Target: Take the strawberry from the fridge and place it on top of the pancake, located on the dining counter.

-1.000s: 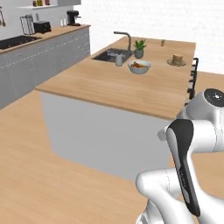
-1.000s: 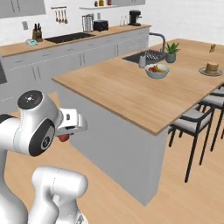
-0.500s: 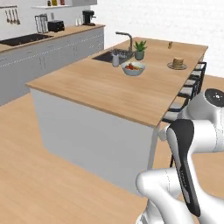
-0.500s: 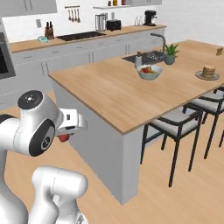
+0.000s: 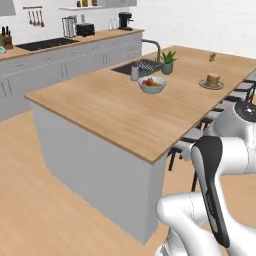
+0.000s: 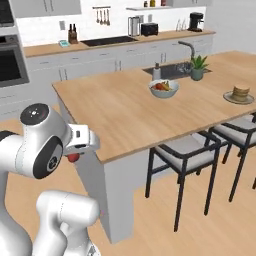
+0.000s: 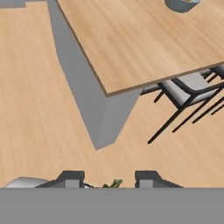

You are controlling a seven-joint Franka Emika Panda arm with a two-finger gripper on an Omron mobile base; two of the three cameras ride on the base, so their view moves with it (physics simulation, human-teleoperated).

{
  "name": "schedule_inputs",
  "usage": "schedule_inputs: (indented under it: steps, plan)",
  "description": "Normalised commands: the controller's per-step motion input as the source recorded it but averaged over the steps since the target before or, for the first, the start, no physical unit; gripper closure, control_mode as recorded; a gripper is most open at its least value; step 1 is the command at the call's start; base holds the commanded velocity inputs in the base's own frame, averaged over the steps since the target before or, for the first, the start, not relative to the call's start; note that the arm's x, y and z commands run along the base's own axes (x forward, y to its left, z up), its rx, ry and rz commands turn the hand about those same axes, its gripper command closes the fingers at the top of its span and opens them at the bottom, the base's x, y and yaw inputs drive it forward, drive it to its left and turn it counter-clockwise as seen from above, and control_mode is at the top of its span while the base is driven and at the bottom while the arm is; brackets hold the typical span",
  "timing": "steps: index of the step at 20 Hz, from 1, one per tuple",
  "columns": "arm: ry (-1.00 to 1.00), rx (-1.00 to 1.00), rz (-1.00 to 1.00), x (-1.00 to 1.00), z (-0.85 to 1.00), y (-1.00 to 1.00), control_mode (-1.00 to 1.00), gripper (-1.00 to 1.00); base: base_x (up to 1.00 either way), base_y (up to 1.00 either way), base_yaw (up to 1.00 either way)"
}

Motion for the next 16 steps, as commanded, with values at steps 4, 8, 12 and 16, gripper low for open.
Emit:
schedule_inputs:
  steps: [4,8,12,16]
  plan:
    - [0.00,0.00,0.00,0.00,0.00,0.00,1.00,1.00,0.48,-1.00,0.36]
    - [0.00,0.00,0.00,0.00,0.00,0.00,1.00,1.00,0.43,-1.00,0.36]
    - [0.00,0.00,0.00,0.00,0.00,0.00,1.00,1.00,0.41,-1.00,0.36]
    - [0.00,0.00,0.00,0.00,0.00,0.00,1.00,1.00,0.32,-1.00,0.34]
